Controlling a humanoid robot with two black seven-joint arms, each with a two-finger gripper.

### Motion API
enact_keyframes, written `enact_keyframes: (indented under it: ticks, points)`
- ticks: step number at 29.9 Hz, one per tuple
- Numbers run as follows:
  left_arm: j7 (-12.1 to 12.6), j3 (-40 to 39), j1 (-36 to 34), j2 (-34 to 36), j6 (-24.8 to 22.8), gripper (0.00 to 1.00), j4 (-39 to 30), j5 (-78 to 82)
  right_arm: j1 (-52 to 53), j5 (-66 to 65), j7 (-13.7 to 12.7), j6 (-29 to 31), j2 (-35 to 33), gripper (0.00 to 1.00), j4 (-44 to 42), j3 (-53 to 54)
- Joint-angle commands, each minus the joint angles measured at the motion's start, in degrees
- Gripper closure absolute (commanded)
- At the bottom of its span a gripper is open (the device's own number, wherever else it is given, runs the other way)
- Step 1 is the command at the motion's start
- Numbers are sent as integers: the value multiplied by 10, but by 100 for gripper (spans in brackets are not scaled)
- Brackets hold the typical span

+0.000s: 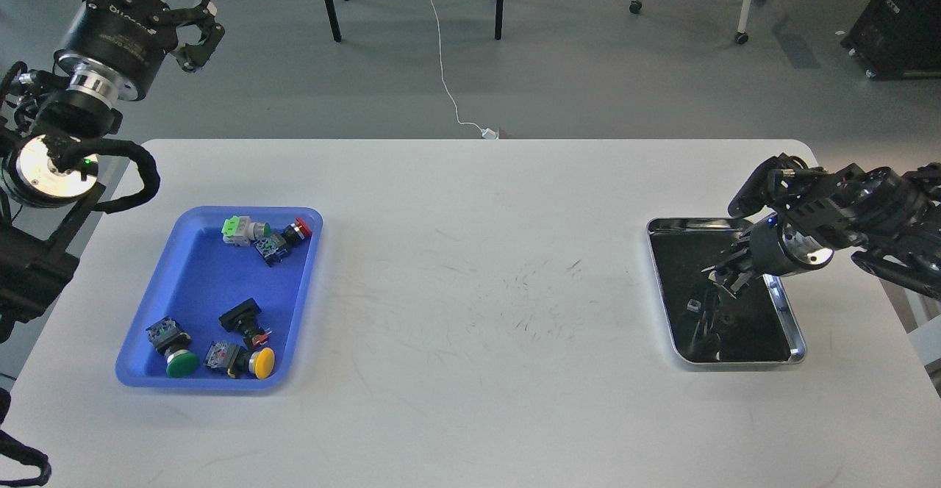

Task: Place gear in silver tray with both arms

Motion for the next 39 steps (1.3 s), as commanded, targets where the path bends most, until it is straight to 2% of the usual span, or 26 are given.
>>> enact_keyframes:
  ticks: [1, 3, 5, 6, 12, 17, 19, 25, 29, 34, 39]
  points:
    - [1, 0, -1, -2, -1, 2, 0, 0, -2, 2, 0, 0, -9, 40, 3, 9]
    - [1, 0, -1, -3, -1, 2, 0, 0, 6, 11, 0, -1, -18, 26, 9, 30]
    - [1, 0, -4, -2, -2, 2, 2, -1, 8, 34, 0, 1, -27, 5, 4, 97]
    - [1, 1, -6, -3, -4, 2, 6, -1, 7, 55, 0, 6, -29, 2, 2, 140]
    - [3, 2, -4, -9, 3, 2, 14, 4, 12, 183, -2, 7, -19, 1, -19, 278]
    - [3, 6, -6, -30, 4, 2, 40, 5, 6, 292, -4, 3, 29, 1, -90, 393]
    - [0, 12, -7, -37, 4, 2, 53, 6, -4, 350, -4, -17, 49, 1, -126, 439]
    - [-2, 23, -7, -65, 4, 2, 61, 3, -15, 521, -4, -58, 85, 1, -171, 489]
    - [0, 19, -8, -83, 4, 2, 76, 0, -28, 705, -7, -58, 86, 1, -172, 521]
    - [2, 11, -9, -102, -3, 2, 101, -3, -42, 895, -32, -52, 86, 1, -172, 554]
    - [2, 9, -30, -113, -4, 2, 127, -4, -54, 1006, -81, -51, 87, 1, -183, 612]
